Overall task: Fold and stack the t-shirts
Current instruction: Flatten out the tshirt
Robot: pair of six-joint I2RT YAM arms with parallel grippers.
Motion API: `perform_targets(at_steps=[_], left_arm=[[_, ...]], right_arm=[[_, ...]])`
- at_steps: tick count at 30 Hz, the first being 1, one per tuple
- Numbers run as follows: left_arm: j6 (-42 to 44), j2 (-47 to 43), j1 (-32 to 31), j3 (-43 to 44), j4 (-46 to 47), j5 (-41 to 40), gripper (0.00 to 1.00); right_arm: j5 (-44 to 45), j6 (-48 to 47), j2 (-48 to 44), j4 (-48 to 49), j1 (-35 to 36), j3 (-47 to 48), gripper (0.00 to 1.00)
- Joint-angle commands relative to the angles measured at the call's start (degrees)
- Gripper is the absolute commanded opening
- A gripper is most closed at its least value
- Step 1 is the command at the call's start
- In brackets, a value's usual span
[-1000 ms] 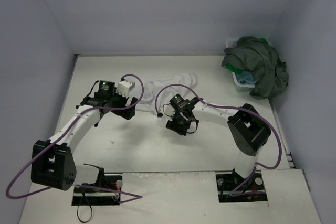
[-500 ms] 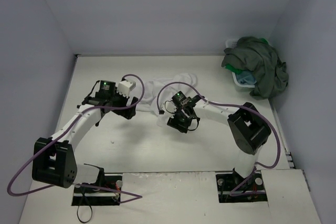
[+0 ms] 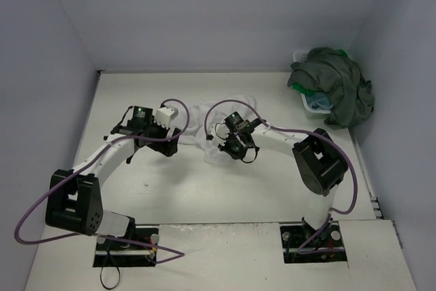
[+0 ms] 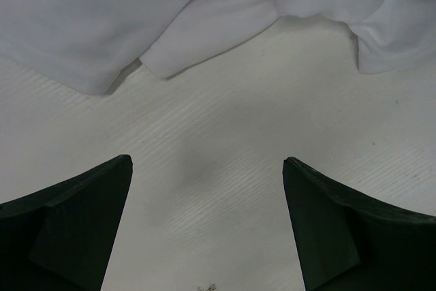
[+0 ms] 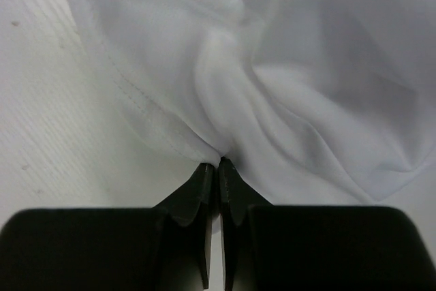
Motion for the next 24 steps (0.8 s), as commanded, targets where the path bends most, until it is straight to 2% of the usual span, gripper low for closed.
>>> perform_targets(at_steps=[1, 5, 11, 16, 19, 24], left_arm=[[0.5, 0.6, 0.1, 1.2, 3.7, 1.5, 0.86], [0.1, 1.2, -0.2, 0.8, 6.1, 1.5, 0.86], [0.4, 4.0, -1.6, 1.1, 9.1, 1.9, 0.86], [1.1, 6.7, -5.9, 1.5, 12.9, 1.8, 0.86], [3.2, 8.8, -10.3, 2.9, 15.1, -1.9, 0.86], [2.8, 14.1, -13.0, 9.8, 15.8, -3.9, 0.86]], right_arm=[[2.7, -1.0, -1.8, -1.5, -4.0, 1.2, 0.00], [1.8, -1.2, -7.4, -3.6, -9.7, 9.4, 0.00], [-3.1, 0.2, -9.2, -6.2, -17.3, 22.2, 0.00], [-3.9, 1.0, -8.0, -6.2, -18.3, 23.8, 0.00], [-3.4, 2.1, -6.8, -5.2, -19.6, 24.5, 0.00], [-2.6, 5.7, -4.9, -3.1, -25.0, 29.6, 0.00]])
